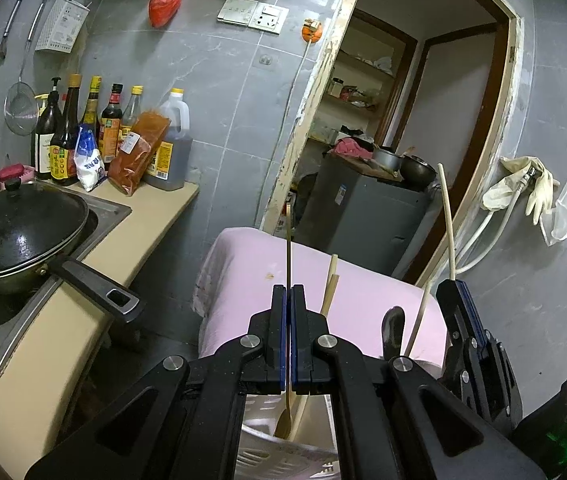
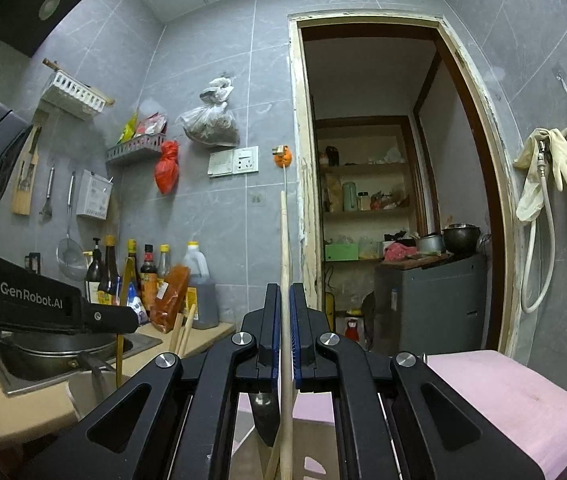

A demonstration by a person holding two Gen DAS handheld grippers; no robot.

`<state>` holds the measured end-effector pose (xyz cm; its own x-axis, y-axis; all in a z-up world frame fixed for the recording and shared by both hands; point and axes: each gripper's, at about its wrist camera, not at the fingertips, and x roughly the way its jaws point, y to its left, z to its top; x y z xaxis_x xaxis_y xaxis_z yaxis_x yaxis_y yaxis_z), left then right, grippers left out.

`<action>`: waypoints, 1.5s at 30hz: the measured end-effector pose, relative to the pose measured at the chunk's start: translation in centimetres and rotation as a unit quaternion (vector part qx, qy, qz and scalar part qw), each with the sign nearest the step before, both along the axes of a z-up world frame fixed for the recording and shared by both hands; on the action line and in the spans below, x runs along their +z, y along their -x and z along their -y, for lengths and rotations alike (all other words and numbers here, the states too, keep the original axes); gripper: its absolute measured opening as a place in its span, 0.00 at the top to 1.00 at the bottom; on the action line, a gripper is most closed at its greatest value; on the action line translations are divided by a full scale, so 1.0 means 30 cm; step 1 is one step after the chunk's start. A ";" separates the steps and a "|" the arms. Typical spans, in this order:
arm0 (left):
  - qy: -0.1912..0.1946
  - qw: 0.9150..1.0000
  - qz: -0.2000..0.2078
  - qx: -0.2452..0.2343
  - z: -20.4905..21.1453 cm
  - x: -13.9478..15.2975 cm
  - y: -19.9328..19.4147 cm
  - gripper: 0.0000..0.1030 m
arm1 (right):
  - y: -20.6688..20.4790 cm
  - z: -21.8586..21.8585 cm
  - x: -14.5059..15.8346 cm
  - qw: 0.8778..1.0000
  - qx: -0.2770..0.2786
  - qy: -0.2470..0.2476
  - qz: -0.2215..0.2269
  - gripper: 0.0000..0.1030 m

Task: Organize utensils
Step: 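Release the gold spoon into the caddy while the right tool releases the chopstick, then lower both tools toward the two remaining silver spoons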

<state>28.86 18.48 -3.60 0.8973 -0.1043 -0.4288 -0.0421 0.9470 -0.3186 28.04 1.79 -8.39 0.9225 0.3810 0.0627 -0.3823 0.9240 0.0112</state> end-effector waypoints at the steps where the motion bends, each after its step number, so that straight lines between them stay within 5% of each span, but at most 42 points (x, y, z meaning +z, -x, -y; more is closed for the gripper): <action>1: -0.002 1.000 -0.001 0.000 0.002 -0.003 0.001 1.00 | 0.001 0.000 -0.003 1.000 0.000 0.001 -0.001 0.97; 15: 0.019 0.998 -0.045 -0.036 0.009 -0.050 0.027 1.00 | 0.040 0.043 -0.005 0.999 0.002 0.006 -0.048 0.94; 20: 0.028 0.997 -0.052 -0.048 0.014 -0.028 0.040 0.90 | 0.078 0.081 0.050 0.998 0.002 0.008 -0.058 0.89; 22: 0.025 0.997 -0.046 -0.049 0.023 -0.008 0.053 0.77 | 0.093 0.104 0.078 0.998 0.001 0.003 -0.063 0.75; 26: 0.010 0.998 -0.033 -0.057 0.062 0.039 0.074 0.70 | 0.123 0.173 0.159 0.997 -0.012 -0.003 -0.078 0.72; 28: 0.004 0.998 -0.027 -0.060 0.086 0.061 0.085 0.61 | 0.135 0.217 0.204 0.996 -0.021 -0.004 -0.084 0.53; 33: -0.010 0.998 0.014 -0.054 0.153 0.128 0.128 0.23 | 0.151 0.332 0.293 0.993 -0.047 -0.007 -0.104 0.26; 38: -0.039 0.997 0.053 -0.035 0.231 0.176 0.164 0.11 | 0.173 0.450 0.335 0.990 -0.069 -0.005 -0.121 0.01; 45: -0.075 0.993 0.083 -0.035 0.354 0.181 0.214 0.09 | 0.196 0.581 0.337 0.985 -0.084 0.018 -0.149 0.00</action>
<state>22.45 7.84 1.83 0.9495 -0.1149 -0.2918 0.0667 0.9832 -0.1700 22.16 -15.64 1.71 0.9481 0.2174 -0.2320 -0.2079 0.9760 0.0651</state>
